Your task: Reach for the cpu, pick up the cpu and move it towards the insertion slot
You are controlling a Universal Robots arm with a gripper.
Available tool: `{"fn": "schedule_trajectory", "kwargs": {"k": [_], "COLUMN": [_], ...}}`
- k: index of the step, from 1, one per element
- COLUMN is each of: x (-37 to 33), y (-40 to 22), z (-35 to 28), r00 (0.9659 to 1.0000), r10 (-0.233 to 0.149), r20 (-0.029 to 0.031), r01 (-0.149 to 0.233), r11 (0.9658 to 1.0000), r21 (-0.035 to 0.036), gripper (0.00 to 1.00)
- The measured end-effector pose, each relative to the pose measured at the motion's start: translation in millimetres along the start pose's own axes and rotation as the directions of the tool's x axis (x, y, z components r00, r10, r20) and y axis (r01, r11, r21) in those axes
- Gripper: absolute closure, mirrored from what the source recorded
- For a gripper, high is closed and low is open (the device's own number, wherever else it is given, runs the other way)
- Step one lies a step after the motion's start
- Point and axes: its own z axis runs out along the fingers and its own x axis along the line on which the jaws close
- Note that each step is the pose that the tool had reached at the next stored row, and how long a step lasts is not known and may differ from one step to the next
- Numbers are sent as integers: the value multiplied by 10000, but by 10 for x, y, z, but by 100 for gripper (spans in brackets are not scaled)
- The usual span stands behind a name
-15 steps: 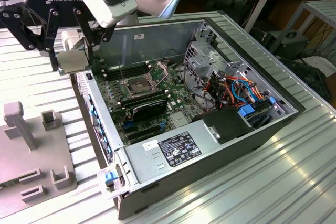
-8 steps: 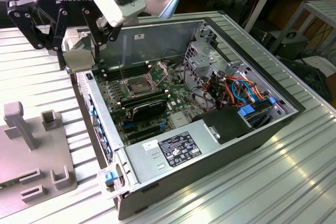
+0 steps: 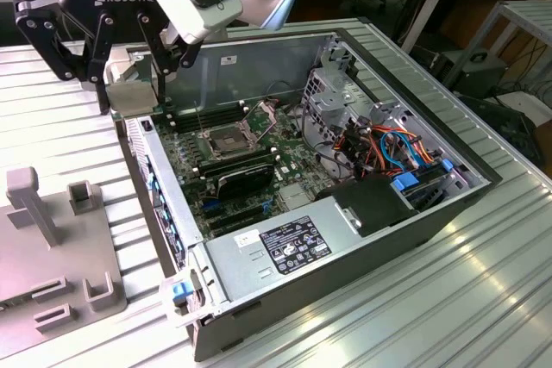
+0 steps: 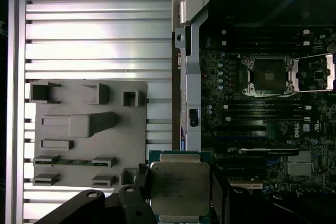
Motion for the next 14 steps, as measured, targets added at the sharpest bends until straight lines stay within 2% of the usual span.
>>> {"fn": "schedule_trajectory", "kwargs": {"k": [4,8,11,12,14], "x": [-4,-26,-123,-164,-211], "y": [13,66,137,181,231], "z": [1,7,34,47,61], "r00": [10000,10000,10000,10000,10000], "r10": [-1,-1,1,1,0], "r20": [0,-1,-1,0,-1], "r01": [1,1,-1,-1,0], "r11": [10000,10000,10000,10000,10000], "r21": [-1,5,6,4,5], "gripper": [45,45,45,45,45]}}
